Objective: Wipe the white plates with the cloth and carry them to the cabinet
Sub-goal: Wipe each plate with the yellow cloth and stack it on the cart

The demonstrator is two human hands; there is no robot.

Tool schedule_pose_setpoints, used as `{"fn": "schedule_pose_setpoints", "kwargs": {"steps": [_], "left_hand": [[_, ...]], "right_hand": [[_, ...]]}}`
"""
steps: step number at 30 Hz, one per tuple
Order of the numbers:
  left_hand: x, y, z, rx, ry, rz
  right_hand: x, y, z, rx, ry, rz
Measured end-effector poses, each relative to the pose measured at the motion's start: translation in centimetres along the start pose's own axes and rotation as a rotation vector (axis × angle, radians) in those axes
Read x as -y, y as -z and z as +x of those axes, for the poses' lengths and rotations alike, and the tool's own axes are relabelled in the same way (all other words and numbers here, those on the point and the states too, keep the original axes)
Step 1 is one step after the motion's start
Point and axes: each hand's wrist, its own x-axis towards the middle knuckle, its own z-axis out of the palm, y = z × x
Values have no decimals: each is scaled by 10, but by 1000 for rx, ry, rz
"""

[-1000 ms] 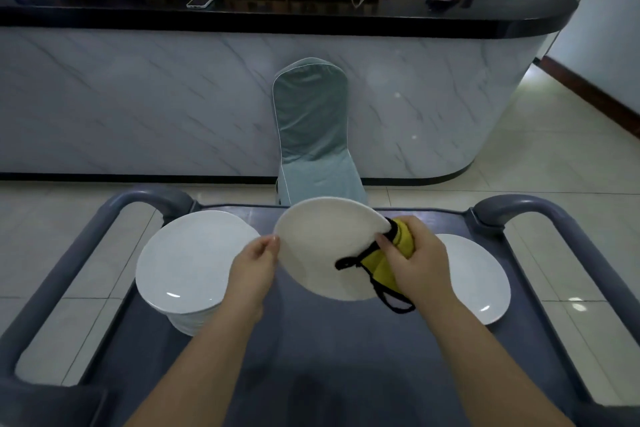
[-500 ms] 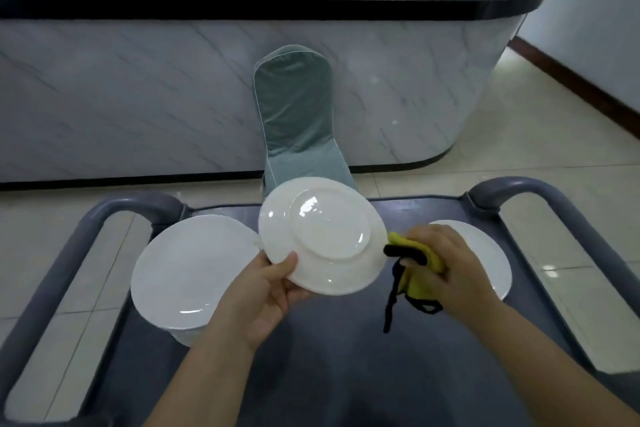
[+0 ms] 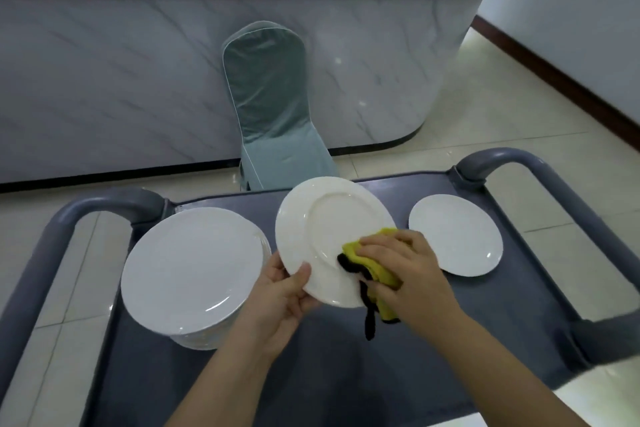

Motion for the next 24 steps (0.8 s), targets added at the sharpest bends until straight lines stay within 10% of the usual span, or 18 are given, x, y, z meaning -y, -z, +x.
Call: {"fn": "schedule_pose_setpoints", "kwargs": {"steps": [4,12,17,24], "left_hand": [[6,-1,-5,34,-23,190],[-2,15,-1,-3,-109,150],[21,10,-7,125,-1,210],[5,21,-1,38,-44,139]], "right_hand": [[-11,-4,36,-129,-395,-56],[13,-34,-13,-102,-11,-7],[-21,-10,13,-274,-560,-49],[21,-49,-9,-139,0,-24]]}}
